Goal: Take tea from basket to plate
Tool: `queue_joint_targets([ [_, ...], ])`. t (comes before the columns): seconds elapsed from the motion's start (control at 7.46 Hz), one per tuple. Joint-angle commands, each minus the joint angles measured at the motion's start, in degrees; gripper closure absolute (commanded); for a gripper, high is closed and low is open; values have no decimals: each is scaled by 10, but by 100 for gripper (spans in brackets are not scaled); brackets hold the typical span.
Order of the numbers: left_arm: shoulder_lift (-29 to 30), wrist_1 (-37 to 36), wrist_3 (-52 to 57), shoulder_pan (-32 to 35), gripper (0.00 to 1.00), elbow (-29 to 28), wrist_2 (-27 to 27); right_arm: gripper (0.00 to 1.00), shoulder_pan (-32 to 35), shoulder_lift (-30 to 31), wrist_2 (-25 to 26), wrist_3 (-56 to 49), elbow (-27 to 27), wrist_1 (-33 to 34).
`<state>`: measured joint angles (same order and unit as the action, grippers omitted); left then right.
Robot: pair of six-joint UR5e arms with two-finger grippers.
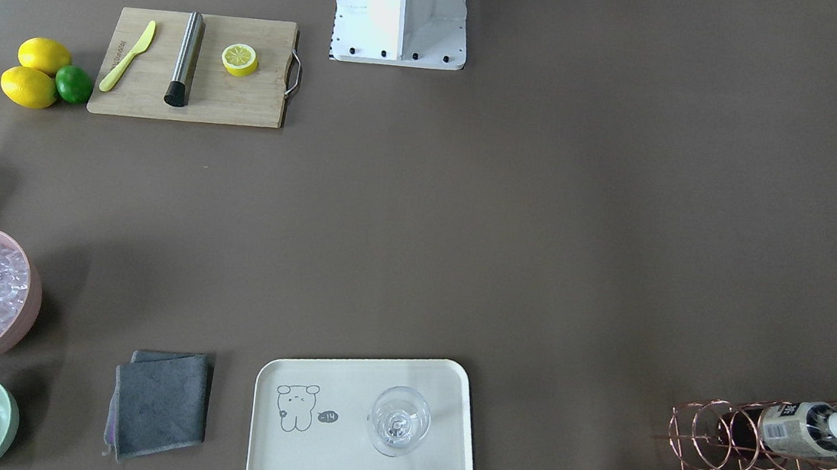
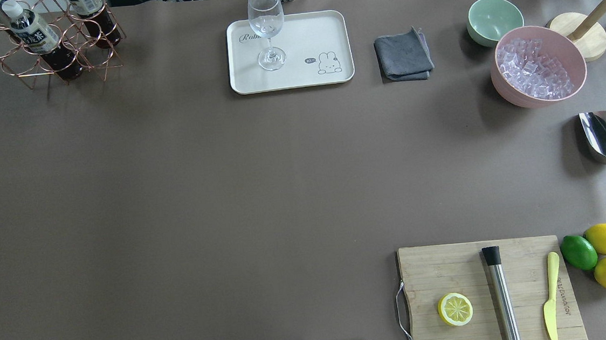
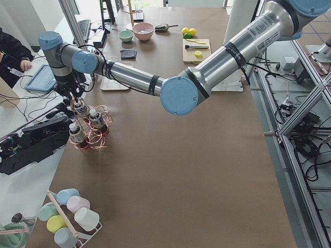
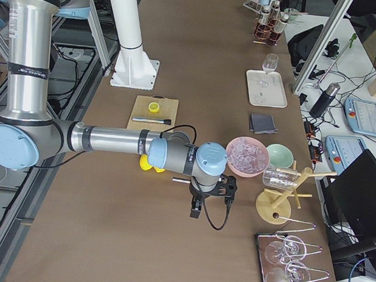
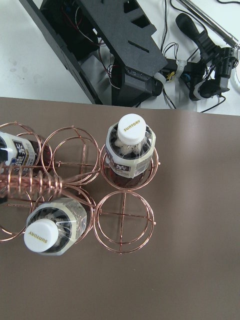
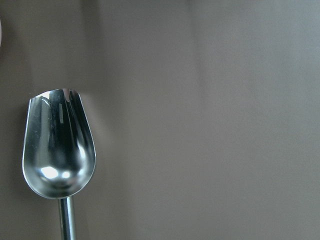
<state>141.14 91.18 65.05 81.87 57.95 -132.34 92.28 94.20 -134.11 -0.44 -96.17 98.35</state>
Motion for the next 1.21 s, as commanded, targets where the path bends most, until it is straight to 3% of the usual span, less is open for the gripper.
queue_joint_targets([
  [0.0,-38,-62,1,28,100,118,-4,0,0,0,0,0,0,0],
  [0.27,-80,-107,-1,33,100,208,-54,0,0,0,0,0,-1,0],
  [0.4,-104,-119,-2,34,100,258,-56,0,0,0,-1,0,-1,0],
  [0.67,-133,-127,-1,28,100,296,-53,0,0,1,-1,0,0,0],
  [1.07,-275,-127,-113,8,100,493,-56,0,0,1,-1,-1,2,0],
])
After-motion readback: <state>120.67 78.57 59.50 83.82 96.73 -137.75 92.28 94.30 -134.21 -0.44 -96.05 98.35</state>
